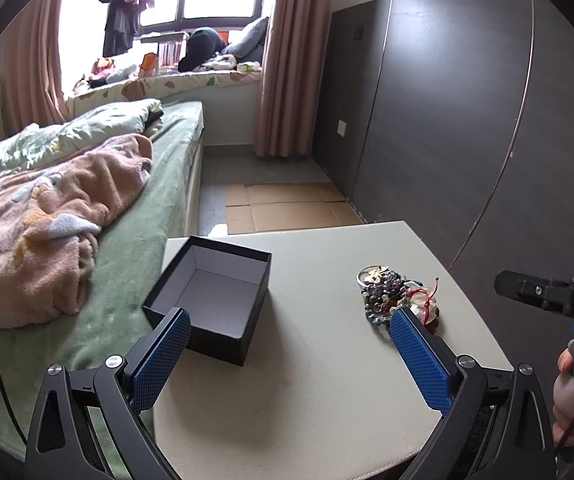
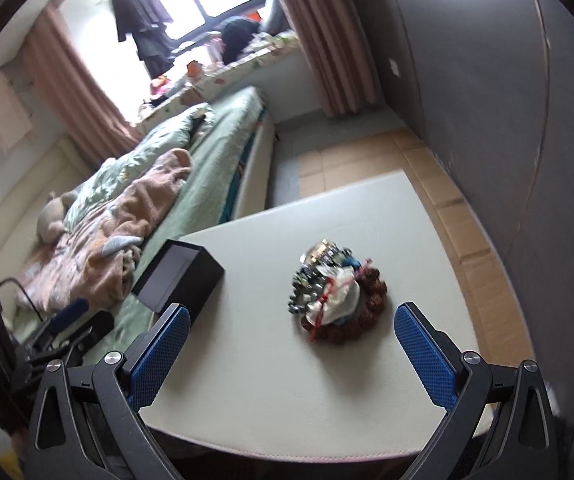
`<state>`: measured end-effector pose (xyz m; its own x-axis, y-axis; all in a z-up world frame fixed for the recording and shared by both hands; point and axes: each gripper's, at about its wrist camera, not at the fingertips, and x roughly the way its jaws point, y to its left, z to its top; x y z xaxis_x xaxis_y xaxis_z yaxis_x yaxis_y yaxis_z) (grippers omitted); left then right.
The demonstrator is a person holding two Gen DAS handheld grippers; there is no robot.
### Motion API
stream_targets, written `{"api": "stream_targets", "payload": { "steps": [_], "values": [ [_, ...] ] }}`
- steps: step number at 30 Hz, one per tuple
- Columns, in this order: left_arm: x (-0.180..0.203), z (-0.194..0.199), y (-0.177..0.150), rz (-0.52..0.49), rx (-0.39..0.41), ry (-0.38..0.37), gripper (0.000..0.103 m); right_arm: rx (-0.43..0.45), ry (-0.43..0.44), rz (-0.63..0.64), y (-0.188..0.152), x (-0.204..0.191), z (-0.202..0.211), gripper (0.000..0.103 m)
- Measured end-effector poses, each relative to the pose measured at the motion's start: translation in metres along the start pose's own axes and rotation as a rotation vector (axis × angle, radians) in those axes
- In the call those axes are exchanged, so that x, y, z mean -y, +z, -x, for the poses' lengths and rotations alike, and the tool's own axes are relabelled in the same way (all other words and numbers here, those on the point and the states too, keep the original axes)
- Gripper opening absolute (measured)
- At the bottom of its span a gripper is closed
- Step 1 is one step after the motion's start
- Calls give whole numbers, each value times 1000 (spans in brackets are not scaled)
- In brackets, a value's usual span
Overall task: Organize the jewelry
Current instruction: 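Reach the right gripper to the red-string bracelet and grasp it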
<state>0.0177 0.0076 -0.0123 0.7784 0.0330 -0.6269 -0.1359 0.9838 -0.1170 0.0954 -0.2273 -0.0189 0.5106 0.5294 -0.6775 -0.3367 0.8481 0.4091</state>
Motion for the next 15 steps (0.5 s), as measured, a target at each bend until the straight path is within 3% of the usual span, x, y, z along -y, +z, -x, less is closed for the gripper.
{"api": "stream_targets", "payload": {
  "steps": [2, 5, 12, 15],
  "values": [
    [6, -8, 3, -7, -22, -6, 98, -9, 9, -69, 3, 9, -6, 102],
    [13, -18, 6, -2, -34, -38, 97, -33, 36, -140, 5, 19, -14, 91],
    [27, -46, 11, 8, -102, -63, 75, -124, 56, -270, 6, 37, -53, 59],
    [30, -56, 11, 14, -121, -60, 72, -162, 72, -295, 7, 37, -71, 51]
  ]
}}
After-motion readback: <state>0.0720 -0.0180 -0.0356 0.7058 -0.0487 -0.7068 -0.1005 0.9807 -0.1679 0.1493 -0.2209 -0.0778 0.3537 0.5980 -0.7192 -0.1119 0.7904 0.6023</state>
